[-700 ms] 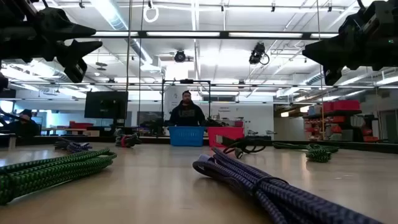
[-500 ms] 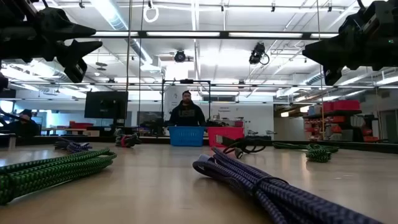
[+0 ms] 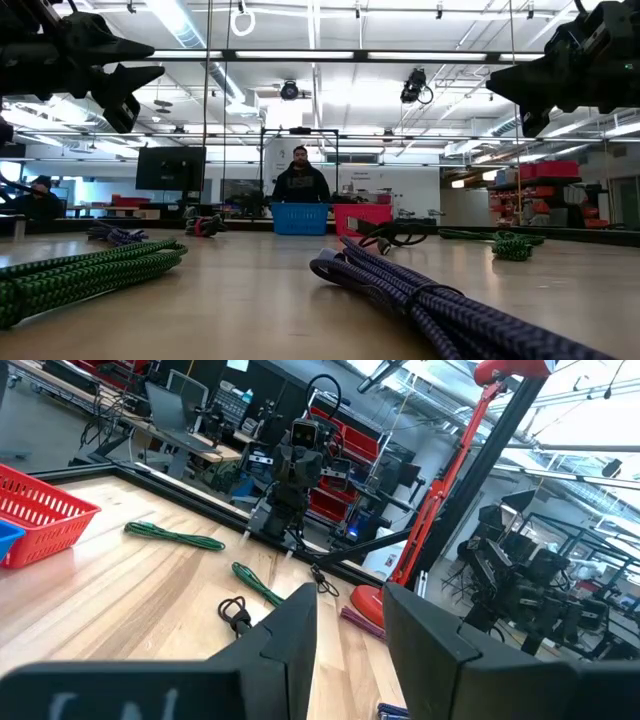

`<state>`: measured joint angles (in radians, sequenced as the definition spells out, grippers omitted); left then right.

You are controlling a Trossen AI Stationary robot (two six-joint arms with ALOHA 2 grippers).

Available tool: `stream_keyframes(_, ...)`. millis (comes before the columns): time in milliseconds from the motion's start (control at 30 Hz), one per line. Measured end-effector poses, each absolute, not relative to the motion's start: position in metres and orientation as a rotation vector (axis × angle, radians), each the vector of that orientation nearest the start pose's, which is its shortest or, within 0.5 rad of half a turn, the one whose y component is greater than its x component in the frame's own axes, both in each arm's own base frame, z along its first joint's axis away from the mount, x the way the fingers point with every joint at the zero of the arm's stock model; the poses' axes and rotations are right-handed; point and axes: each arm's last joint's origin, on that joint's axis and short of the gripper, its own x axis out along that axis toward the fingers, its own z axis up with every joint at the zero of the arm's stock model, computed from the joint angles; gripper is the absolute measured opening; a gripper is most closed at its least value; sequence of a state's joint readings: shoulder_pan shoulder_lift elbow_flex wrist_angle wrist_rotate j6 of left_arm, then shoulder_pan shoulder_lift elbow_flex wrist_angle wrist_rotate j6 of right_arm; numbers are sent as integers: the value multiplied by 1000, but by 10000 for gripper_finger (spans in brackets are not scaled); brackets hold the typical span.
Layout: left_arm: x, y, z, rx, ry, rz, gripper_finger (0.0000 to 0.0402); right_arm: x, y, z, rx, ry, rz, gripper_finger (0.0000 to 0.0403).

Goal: Pick & Place USB Port

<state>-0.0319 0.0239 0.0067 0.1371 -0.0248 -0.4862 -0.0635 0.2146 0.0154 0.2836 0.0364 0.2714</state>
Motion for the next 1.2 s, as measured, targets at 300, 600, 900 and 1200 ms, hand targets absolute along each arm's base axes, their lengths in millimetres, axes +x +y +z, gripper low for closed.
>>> stream_keyframes(300, 98, -2, 177, -489, -115, -36, 122, 110, -8, 178, 270, -97, -88, 63)
stream_keyframes(600, 98, -2, 177, -282, -118, -24, 122, 110, -8, 178, 270, -97, -88, 63)
stream_keyframes(900, 98, -2, 177, -385, -117, -30, 122, 110, -8, 178, 251, -97, -89, 63)
stream_keyframes(1200, 98, 1, 177, -390, -138, 71, 122, 110, -9, 181, 245, -126, -119, 63)
